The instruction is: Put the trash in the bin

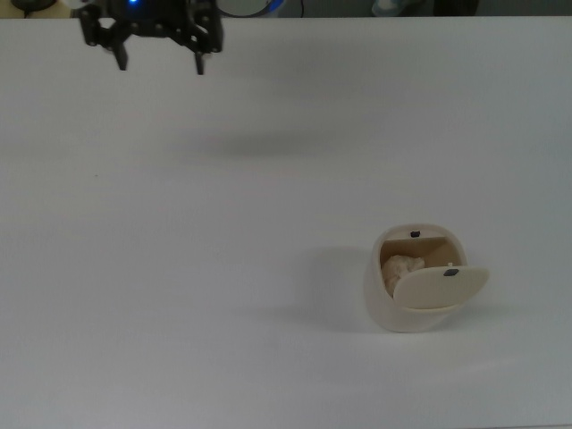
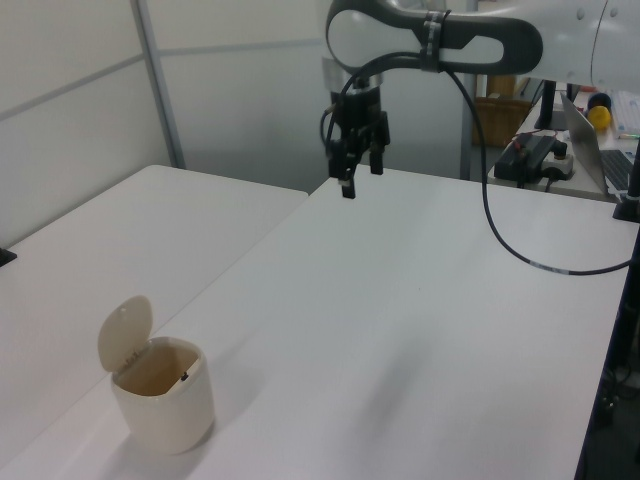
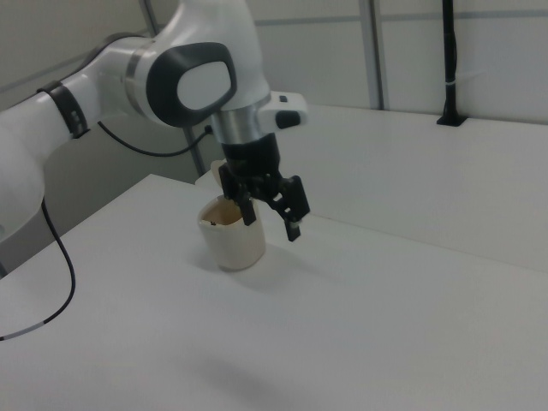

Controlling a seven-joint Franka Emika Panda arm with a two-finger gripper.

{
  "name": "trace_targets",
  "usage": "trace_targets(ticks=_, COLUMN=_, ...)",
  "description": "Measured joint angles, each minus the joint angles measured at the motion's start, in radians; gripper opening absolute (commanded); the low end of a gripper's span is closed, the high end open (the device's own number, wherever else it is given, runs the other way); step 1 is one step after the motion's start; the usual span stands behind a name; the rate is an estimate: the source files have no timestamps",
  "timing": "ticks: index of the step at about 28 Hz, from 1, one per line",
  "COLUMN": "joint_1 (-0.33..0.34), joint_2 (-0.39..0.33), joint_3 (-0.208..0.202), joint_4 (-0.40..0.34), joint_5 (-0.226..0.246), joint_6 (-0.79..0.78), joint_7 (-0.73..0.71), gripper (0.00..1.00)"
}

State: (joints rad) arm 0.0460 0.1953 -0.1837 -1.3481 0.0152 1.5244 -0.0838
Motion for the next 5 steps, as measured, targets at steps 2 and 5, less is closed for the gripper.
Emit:
trace_targets(ticks=2, joint_1=-0.019, joint_2=0.000, joint_3=0.000, joint_4=-0.001, joint_5=0.002, joint_6=0.000, joint_7=-0.017, gripper=1.00)
trace_targets(ticks=5, joint_1=-0.030, joint_2=0.000, joint_3=0.000, joint_4=-0.001, joint_5=0.002, joint_6=0.000, joint_7=-0.020, gripper=1.00)
